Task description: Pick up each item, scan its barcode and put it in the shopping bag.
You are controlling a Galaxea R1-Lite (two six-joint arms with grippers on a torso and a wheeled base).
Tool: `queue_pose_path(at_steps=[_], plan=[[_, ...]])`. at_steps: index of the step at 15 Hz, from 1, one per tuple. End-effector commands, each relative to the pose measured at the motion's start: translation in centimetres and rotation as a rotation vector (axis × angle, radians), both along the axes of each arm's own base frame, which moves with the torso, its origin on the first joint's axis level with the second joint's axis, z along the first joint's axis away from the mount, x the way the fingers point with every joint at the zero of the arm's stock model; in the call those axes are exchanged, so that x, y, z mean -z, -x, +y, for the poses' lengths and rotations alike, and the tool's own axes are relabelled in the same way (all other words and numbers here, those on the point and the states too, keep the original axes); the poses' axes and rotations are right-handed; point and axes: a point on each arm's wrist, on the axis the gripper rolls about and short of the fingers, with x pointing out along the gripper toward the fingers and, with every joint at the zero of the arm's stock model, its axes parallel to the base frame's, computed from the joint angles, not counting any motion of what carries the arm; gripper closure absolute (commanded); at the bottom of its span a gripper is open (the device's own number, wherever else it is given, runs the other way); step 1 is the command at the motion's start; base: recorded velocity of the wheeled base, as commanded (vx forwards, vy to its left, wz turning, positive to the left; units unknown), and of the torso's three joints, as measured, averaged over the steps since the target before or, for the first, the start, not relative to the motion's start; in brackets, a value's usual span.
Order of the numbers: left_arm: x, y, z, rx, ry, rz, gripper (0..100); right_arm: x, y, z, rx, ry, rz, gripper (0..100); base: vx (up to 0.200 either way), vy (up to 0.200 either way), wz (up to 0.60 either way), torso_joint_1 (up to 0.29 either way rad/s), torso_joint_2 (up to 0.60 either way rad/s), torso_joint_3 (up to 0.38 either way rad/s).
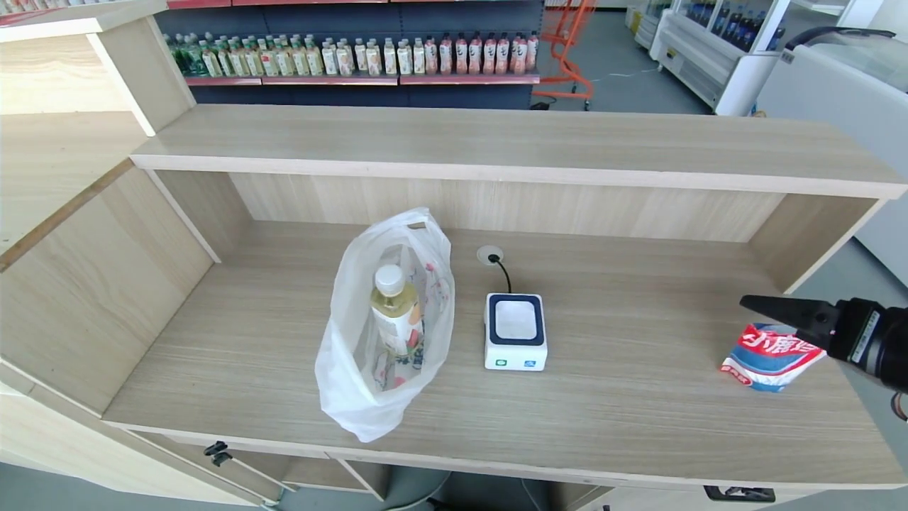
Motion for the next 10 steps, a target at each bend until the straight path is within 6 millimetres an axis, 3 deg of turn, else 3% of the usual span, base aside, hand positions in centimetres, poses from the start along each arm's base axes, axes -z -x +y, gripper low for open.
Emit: queue_pose_path(at_steps=[1,5,8,10], plan=[[0.0,0.0,0.0,0.0,0.001,0.001,0,-0.9,0.6,-0.2,0.07,-0.031,-0.02,0,0.0,-0.2,0.0,-0.002,0.0,-0.007],[0.0,0.0,0.0,0.0,-0.003,0.0,0,-1.3,0.2,-0.4,0.172,-0.102,0.012,0,0.0,-0.2,0.0,0.004,0.0,0.005],[0.0,0.0,0.0,0.0,-0.008,0.001,0,-2.5,-0.2,-0.6,0.301,-0.208,0.098,0,0.0,0.0,0.0,0.0,0.0,0.0],[0.0,0.0,0.0,0.0,-0.008,0.001,0,-2.1,-0.5,-0.9,0.458,-0.27,0.18,0,0.0,0.0,0.0,0.0,0.0,0.0]])
